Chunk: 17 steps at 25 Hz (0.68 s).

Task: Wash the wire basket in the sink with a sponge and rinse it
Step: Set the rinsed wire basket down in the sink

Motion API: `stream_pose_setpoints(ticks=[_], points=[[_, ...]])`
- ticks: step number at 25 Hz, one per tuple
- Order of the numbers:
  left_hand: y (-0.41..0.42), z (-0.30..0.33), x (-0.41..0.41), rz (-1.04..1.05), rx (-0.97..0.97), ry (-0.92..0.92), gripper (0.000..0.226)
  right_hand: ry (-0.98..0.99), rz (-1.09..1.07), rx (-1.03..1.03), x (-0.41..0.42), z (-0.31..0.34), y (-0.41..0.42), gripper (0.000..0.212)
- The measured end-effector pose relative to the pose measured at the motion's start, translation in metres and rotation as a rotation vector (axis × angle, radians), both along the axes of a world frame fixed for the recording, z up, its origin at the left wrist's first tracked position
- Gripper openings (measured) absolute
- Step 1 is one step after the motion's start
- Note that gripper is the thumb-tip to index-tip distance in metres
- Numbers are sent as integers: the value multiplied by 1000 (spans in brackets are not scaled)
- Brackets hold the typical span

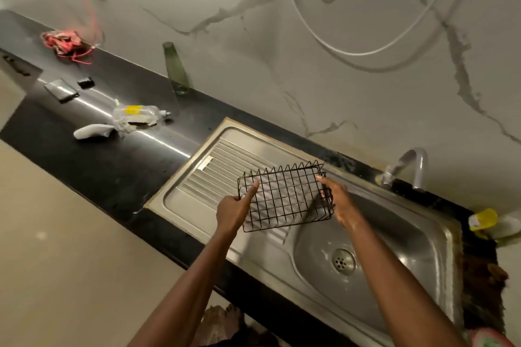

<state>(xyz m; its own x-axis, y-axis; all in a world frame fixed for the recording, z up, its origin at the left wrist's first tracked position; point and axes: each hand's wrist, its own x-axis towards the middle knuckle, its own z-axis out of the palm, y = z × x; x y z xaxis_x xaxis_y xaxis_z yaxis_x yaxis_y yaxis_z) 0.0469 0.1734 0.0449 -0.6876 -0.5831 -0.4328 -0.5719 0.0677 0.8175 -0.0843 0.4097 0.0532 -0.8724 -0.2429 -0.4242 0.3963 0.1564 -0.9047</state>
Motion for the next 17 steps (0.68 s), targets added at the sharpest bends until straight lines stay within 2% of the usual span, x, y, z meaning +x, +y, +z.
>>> stream_pose_setpoints(ticks=[3, 11, 14, 17], points=[[-22, -8, -2, 54, -50, -87, 75, 25, 129, 49, -35, -4, -38, 33], [-22, -38, -9, 230, 58, -179, 73, -7, 396, 235, -99, -24, -110, 49], [-9, -45, -7, 283, 82, -200, 74, 1, 498, 257, -115, -34, -124, 41], [1, -48, -7, 314, 80, -216, 71, -10, 503, 225, -118, -38, -132, 26]])
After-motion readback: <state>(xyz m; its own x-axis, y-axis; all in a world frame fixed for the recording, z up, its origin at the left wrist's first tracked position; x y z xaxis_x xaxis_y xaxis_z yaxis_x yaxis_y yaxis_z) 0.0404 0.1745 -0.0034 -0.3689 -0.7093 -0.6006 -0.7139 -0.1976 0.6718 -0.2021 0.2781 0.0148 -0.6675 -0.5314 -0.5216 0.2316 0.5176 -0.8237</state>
